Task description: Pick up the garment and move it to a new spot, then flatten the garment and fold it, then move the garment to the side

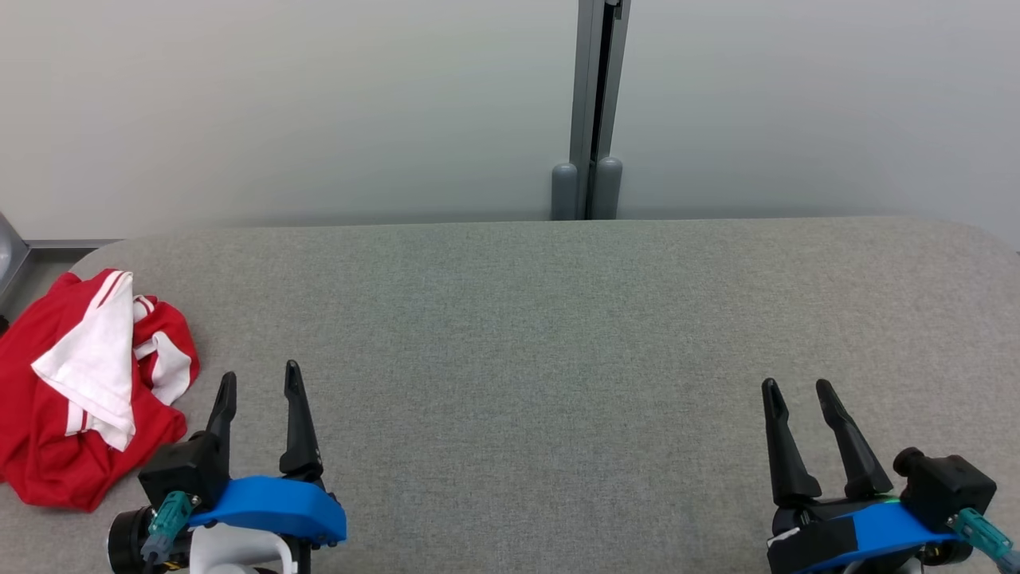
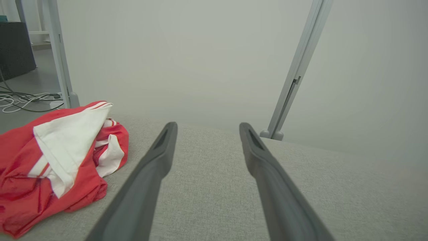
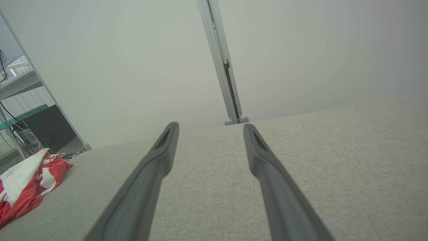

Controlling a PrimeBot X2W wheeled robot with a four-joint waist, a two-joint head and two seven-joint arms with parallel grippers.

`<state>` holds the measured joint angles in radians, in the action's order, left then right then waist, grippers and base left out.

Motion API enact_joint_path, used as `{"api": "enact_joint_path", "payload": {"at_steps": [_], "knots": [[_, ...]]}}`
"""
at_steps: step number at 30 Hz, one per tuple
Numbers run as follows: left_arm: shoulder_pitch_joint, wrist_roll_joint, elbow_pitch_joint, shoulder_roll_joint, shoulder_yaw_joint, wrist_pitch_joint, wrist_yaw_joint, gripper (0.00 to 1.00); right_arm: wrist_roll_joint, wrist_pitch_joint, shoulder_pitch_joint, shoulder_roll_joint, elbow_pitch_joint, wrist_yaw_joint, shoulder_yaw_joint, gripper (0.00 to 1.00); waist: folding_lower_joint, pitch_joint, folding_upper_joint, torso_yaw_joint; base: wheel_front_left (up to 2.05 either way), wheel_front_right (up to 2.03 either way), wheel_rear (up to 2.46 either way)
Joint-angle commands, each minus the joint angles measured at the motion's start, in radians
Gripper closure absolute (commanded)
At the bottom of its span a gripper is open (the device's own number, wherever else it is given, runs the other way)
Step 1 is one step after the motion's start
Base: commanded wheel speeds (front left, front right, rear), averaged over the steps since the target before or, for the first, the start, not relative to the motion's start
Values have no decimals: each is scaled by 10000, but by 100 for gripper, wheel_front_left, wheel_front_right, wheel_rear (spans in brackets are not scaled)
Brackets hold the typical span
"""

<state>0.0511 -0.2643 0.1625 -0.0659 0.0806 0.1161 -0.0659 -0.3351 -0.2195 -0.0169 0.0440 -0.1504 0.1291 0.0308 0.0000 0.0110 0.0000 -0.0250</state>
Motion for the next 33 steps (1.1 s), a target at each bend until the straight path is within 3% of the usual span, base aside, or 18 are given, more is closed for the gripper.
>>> {"api": "enact_joint_path", "payload": {"at_steps": [1,22,33], "knots": [[34,202,-88,-65,58,-25,-58,0,234,-91,-16,83,1,23,31,0,0,5,0,-4,0,0,0],[-110,1397,-448,-228,305,-18,-336,0,1753,-318,5,96,24,18,18,0,0,35,0,-85,0,0,0],[-165,904,-528,-229,211,-73,-236,0,1666,-202,43,94,-14,18,-44,0,0,32,0,-89,0,0,0]]}}
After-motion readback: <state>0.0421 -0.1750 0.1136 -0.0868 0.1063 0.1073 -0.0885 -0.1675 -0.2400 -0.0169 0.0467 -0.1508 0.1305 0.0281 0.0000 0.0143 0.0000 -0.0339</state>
